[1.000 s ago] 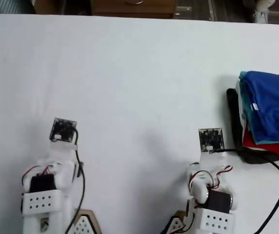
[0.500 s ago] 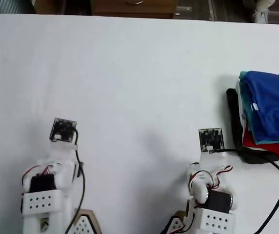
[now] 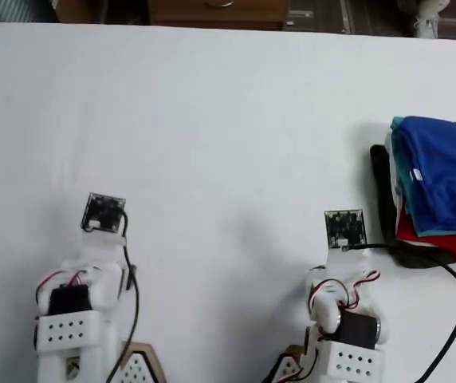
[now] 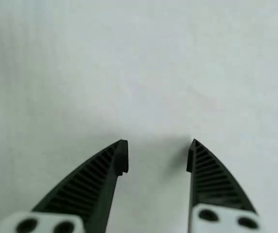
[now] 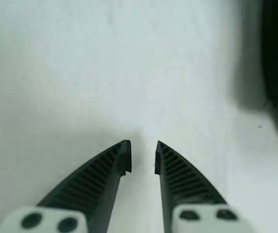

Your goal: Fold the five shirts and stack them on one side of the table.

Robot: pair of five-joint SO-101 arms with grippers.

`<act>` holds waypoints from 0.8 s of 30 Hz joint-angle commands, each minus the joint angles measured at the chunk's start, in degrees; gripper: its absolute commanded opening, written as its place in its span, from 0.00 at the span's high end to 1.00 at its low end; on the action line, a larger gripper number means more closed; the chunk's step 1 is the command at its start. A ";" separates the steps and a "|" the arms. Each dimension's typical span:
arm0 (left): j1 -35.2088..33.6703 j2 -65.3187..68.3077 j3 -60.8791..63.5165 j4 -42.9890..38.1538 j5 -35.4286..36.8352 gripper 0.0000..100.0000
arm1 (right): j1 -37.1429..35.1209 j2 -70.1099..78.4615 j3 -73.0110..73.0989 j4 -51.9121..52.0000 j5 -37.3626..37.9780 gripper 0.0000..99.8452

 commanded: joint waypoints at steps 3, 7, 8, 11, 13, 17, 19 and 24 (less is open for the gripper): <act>0.44 -0.53 -0.04 -0.70 0.44 0.78 | -0.22 -0.84 0.53 -0.57 -0.35 0.91; 0.44 -0.53 -0.04 -0.70 0.44 0.78 | -0.22 -0.84 0.53 -0.57 -0.35 0.91; 0.44 -0.53 -0.04 -0.70 0.44 0.78 | -0.22 -0.84 0.53 -0.57 -0.35 0.91; 0.44 -0.53 -0.04 -0.70 0.44 0.78 | -0.22 -0.84 0.53 -0.57 -0.35 0.91; 0.44 -0.53 -0.04 -0.70 0.44 0.78 | -0.22 -0.84 0.53 -0.57 -0.35 0.91; 0.44 -0.53 -0.04 -0.70 0.44 0.78 | -0.22 -0.84 0.53 -0.57 -0.35 0.91; 0.44 -0.53 -0.04 -0.70 0.44 0.78 | -0.22 -0.84 0.53 -0.57 -0.35 0.91; 0.44 -0.53 -0.04 -0.70 0.44 0.78 | -0.22 -0.84 0.53 -0.57 -0.35 0.91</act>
